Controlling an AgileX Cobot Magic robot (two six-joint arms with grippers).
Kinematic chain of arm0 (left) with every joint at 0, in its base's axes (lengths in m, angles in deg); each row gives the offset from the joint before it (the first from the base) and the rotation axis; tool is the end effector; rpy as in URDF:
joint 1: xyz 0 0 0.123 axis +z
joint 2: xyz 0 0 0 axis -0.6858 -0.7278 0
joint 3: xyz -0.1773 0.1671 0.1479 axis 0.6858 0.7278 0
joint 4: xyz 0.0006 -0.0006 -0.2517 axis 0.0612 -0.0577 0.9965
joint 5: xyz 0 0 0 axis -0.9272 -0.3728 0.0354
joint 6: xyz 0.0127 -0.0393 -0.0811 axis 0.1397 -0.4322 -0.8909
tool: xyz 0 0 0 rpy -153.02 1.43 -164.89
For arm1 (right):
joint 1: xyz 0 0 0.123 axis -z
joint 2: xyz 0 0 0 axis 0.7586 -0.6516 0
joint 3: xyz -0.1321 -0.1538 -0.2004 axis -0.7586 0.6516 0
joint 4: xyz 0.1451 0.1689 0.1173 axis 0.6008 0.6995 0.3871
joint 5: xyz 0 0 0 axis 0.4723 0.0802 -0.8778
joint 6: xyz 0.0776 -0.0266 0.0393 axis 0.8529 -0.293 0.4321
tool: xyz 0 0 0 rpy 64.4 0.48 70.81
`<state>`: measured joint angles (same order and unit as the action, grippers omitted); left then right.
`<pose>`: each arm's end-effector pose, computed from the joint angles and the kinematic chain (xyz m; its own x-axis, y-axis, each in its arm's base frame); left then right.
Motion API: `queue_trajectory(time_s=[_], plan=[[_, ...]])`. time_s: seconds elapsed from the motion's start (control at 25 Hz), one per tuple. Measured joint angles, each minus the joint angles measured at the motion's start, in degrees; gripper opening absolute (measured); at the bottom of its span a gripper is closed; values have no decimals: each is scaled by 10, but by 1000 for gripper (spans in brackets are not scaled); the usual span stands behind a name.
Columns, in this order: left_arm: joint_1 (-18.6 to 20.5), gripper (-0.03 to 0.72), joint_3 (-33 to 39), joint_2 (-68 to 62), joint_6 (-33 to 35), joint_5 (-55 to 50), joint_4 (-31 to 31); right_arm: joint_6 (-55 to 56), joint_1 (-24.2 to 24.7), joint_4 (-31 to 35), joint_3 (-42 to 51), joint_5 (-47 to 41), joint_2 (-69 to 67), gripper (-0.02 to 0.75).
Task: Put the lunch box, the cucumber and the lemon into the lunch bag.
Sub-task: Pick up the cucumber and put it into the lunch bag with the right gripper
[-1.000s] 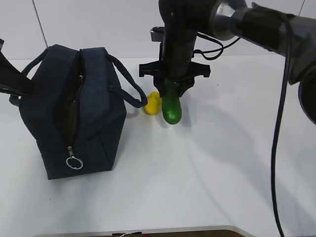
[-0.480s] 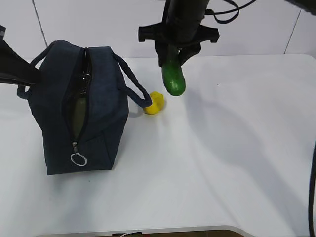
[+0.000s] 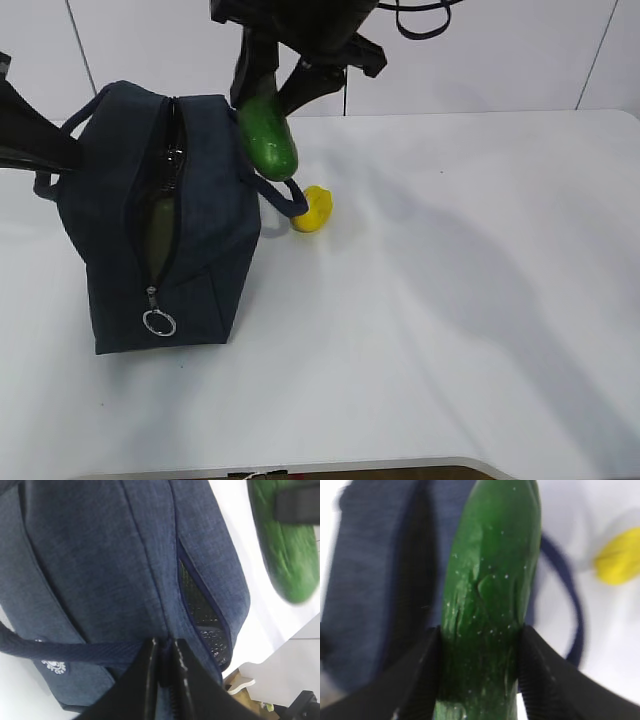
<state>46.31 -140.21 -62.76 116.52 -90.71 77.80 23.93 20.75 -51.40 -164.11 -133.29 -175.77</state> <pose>0.2988 -0.0469 0.2945 -0.8882 -0.0447 -0.4572 0.2767 0.7425 -0.6100 0.4005 0.2531 0.3340 -0.8978 -0.1765 -0.4034 -0.3549 0.8323 0.4258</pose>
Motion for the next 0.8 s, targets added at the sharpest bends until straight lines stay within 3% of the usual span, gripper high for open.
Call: queue_trajectory(time_s=[0.2,0.8], plan=[[0,11,0,0,2,0,5,-18,-2,72,0,0,0,364],[0,11,0,0,10,5,26,-27,-45,128,0,48,-45,364]])
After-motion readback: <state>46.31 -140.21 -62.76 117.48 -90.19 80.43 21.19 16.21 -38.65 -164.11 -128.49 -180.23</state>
